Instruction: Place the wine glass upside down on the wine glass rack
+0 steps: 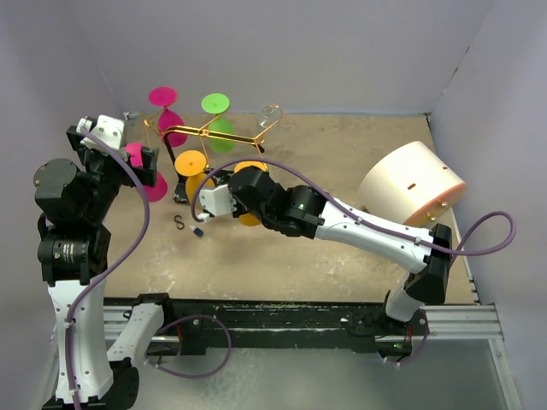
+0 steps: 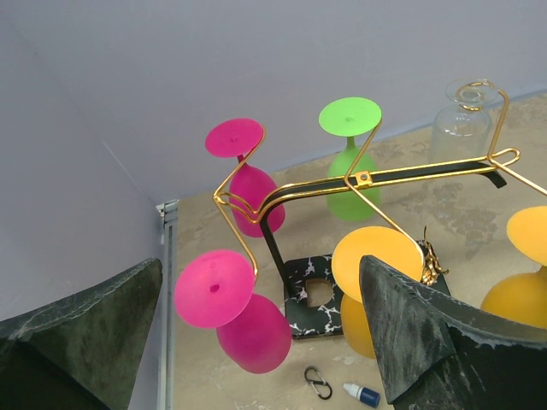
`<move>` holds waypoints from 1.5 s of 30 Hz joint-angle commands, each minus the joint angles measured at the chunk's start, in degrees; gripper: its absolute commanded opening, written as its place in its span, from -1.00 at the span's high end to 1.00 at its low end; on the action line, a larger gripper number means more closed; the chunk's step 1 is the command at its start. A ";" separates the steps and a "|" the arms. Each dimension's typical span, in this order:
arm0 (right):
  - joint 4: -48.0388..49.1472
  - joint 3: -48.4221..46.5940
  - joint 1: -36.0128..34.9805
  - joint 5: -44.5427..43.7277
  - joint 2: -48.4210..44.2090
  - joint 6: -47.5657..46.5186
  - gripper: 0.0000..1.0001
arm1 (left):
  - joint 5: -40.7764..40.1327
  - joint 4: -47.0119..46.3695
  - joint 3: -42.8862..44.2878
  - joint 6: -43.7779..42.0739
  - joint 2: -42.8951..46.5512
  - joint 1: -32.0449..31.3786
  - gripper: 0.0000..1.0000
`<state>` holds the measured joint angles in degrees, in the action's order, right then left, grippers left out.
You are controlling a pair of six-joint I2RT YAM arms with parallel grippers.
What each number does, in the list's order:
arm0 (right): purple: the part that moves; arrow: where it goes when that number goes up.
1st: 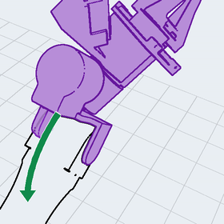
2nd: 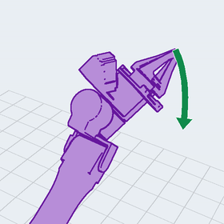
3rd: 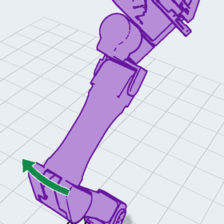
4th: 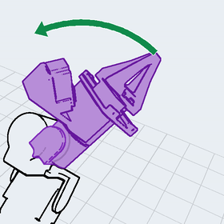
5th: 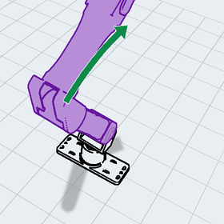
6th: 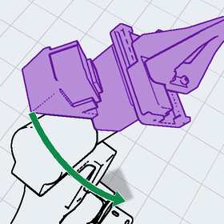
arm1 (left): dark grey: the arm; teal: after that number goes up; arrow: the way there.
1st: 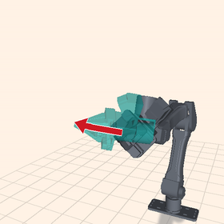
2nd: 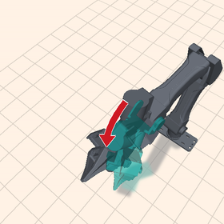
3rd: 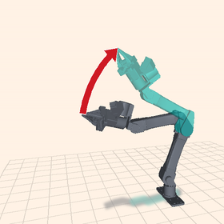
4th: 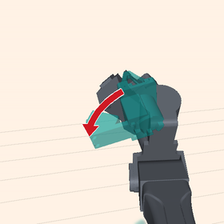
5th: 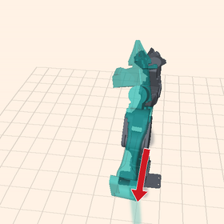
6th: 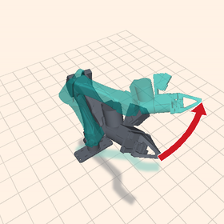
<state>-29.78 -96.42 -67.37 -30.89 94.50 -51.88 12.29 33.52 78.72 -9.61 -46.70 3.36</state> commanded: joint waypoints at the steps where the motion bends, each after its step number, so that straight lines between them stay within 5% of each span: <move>1: 1.26 -2.55 -0.39 -0.75 -0.27 1.16 0.69 | 0.89 -2.67 -0.24 0.71 0.43 0.51 -0.98; 45: -1.51 -6.50 -1.18 6.17 1.56 7.19 0.49 | 0.71 -2.82 -0.67 0.38 0.76 0.49 -0.98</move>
<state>-31.20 -100.27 -68.25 -25.89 96.51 -46.37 12.29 33.52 78.08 -9.61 -46.30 3.38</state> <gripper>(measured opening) 0.244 0.990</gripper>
